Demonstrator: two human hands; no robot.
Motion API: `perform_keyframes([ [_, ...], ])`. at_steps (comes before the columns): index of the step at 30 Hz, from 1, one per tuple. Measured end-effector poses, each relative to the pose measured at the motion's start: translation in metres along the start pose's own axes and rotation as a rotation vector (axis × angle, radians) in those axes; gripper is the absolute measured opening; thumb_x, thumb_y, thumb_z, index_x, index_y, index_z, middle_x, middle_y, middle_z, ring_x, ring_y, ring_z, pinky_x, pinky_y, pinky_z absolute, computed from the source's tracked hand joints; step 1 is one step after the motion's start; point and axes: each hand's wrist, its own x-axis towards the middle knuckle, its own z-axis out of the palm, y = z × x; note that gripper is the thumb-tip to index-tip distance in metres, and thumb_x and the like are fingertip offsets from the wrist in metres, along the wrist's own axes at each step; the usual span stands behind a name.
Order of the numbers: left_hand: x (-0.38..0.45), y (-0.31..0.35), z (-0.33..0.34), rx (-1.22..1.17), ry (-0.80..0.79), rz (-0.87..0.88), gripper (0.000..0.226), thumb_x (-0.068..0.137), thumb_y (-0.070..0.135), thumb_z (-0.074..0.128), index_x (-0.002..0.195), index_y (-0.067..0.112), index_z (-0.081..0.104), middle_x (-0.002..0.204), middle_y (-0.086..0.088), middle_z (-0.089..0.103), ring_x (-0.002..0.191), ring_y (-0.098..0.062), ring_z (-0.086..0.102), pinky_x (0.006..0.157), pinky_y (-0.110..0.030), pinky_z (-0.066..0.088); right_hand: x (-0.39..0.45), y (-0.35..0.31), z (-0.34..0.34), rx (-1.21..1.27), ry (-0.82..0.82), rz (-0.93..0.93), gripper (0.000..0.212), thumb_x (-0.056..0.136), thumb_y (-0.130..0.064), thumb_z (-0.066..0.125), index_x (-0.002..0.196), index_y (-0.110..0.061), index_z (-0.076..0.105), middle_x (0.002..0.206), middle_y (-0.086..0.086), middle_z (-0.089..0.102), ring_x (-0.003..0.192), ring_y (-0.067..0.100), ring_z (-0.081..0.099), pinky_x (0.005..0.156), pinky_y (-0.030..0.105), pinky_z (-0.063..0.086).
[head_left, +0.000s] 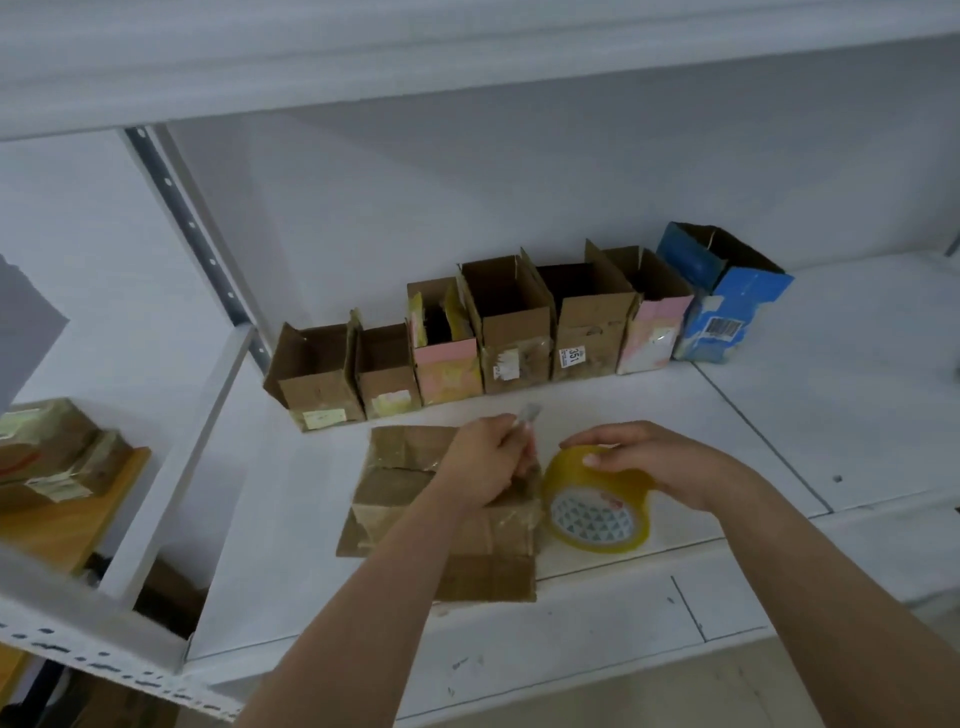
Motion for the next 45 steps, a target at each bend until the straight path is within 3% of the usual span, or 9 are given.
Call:
perform_keyframes([
  [4,0.007,-0.011,-0.006,-0.157,0.021,-0.028,0.036,0.104,0.024,0.042,0.074,0.013,0.058,0.052,0.003,0.052,0.040,-0.009,0.042,0.044,-0.021,0.037,0.002,0.007,-0.004,-0.020,0.051,-0.009,0.026,0.081,-0.040,0.074,0.106,-0.033,0.072,0.110,-0.001,0.070,0.101,0.020,0.067,0.093,0.038,0.054],
  [12,0.002,-0.003,-0.012,-0.098,-0.134,0.014,0.040,0.103,0.037,0.040,0.074,0.015,0.057,0.060,0.003,0.053,0.048,-0.005,0.045,0.051,-0.016,0.039,0.011,0.010,-0.003,-0.378,0.121,0.036,0.026,0.085,-0.045,0.070,0.106,-0.030,0.074,0.105,-0.010,0.069,0.089,0.001,0.062,0.066,0.012,0.044],
  [18,0.003,0.029,-0.012,0.456,-0.425,-0.005,0.036,0.100,0.033,0.045,0.069,0.021,0.058,0.086,0.003,0.057,0.088,-0.016,0.054,0.086,-0.031,0.042,0.009,0.013,-0.004,-0.316,0.209,0.027,0.005,0.085,-0.032,0.072,0.087,-0.033,0.076,0.087,-0.011,0.069,0.089,0.009,0.062,0.071,0.020,0.046],
  [21,0.007,0.045,0.001,0.728,-0.465,-0.027,0.039,0.102,0.033,0.039,0.082,0.012,0.065,0.100,-0.010,0.059,0.096,-0.026,0.055,0.079,-0.033,0.040,0.008,0.011,-0.001,-0.440,0.301,0.007,0.006,0.083,-0.035,0.071,0.078,-0.039,0.072,0.084,-0.014,0.065,0.091,0.011,0.061,0.082,0.030,0.051],
  [27,0.011,0.047,0.032,0.967,-0.281,-0.131,0.026,0.100,0.028,0.037,0.090,0.011,0.055,0.088,-0.005,0.054,0.096,-0.027,0.060,0.077,-0.034,0.048,-0.001,0.009,0.006,-0.472,0.397,-0.021,0.009,0.080,-0.031,0.068,0.075,-0.034,0.074,0.079,-0.016,0.064,0.085,0.010,0.062,0.073,0.029,0.051],
  [30,0.008,0.039,0.024,0.828,-0.241,-0.049,0.034,0.104,0.031,0.032,0.101,0.014,0.061,0.101,-0.009,0.063,0.092,-0.024,0.060,0.069,-0.030,0.042,-0.005,0.016,0.003,-0.306,0.398,0.006,0.008,0.079,-0.028,0.071,0.083,-0.028,0.079,0.085,-0.008,0.070,0.087,0.013,0.063,0.082,0.034,0.054],
  [33,0.002,0.026,0.011,0.504,-0.102,-0.017,0.029,0.104,0.028,0.034,0.087,0.017,0.054,0.089,-0.009,0.064,0.077,-0.019,0.060,0.063,-0.026,0.046,-0.006,0.025,0.004,-0.191,0.402,0.009,0.005,0.080,-0.027,0.074,0.080,-0.026,0.078,0.085,-0.005,0.071,0.085,0.014,0.064,0.081,0.032,0.054],
  [37,-0.002,0.018,0.026,0.605,0.193,-0.120,0.027,0.094,0.040,0.056,0.096,0.015,0.046,0.092,-0.003,0.059,0.089,-0.027,0.060,0.068,-0.033,0.044,-0.002,0.029,0.009,-0.187,0.392,0.007,0.010,0.079,-0.029,0.074,0.070,-0.033,0.074,0.083,-0.009,0.069,0.084,0.013,0.064,0.081,0.032,0.054],
  [45,-0.001,0.035,0.043,0.774,0.079,-0.261,0.051,0.082,0.015,0.072,0.121,0.010,0.039,0.115,-0.009,0.057,0.106,-0.032,0.061,0.067,-0.034,0.045,-0.017,0.029,-0.007,-0.042,0.530,-0.060,0.017,0.081,-0.030,0.074,0.064,-0.035,0.074,0.075,-0.011,0.071,0.074,0.009,0.066,0.062,0.022,0.048],
])
